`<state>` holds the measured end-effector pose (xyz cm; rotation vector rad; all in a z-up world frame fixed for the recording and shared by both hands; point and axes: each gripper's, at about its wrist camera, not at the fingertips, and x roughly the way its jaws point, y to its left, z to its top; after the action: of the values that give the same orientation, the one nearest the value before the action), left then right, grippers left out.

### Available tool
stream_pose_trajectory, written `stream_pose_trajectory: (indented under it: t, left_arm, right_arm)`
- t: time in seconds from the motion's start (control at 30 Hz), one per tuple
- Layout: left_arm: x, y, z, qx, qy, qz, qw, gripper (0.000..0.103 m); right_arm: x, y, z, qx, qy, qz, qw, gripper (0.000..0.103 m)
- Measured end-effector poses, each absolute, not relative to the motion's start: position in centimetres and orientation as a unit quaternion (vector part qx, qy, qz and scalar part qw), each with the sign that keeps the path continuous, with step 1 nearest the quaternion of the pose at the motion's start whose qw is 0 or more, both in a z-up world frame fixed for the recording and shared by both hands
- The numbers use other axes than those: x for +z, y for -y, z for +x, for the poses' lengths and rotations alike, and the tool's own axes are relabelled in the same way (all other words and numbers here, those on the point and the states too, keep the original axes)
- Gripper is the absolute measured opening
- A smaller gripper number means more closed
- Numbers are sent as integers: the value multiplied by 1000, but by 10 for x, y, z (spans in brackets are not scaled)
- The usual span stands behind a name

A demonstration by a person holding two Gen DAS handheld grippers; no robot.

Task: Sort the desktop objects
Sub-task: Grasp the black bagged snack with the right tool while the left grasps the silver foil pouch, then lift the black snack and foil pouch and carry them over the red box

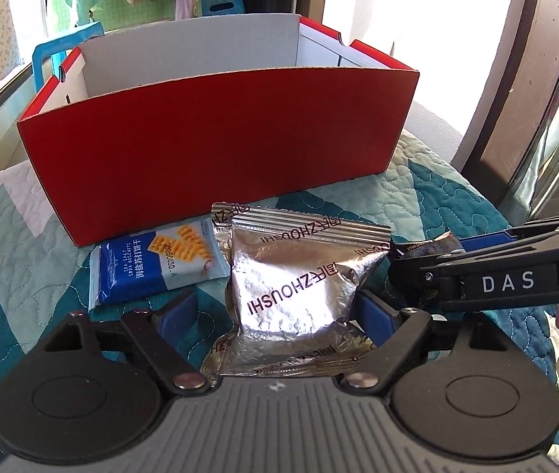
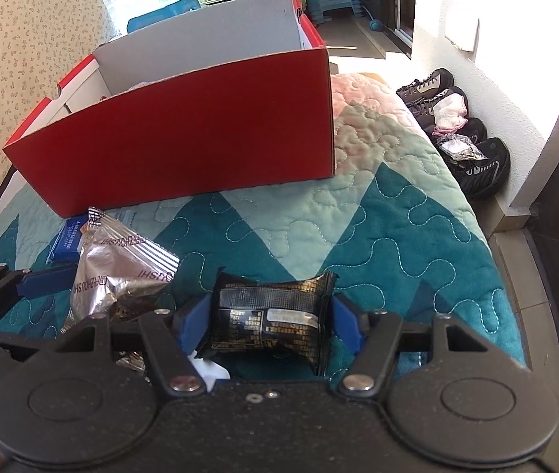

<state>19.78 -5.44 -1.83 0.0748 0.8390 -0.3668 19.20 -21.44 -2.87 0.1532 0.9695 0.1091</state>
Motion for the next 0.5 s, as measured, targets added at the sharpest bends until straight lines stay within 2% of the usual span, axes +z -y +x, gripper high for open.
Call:
stream_pose_trajectory:
  t: [0.1, 0.33, 0.5]
  left_arm:
    - [-15, 56, 194, -186, -404, 27, 895, 66]
    - [-9, 53, 187, -182, -401, 25, 897, 54]
    - [-1, 48, 180, -182, -396, 27, 900, 51]
  right_arm:
    - [-27, 219, 189, 52, -463, 81, 881, 59]
    - [-19, 225, 179, 50, -452, 81, 887, 55]
    - [-10, 228, 169, 56, -443, 82, 891, 53]
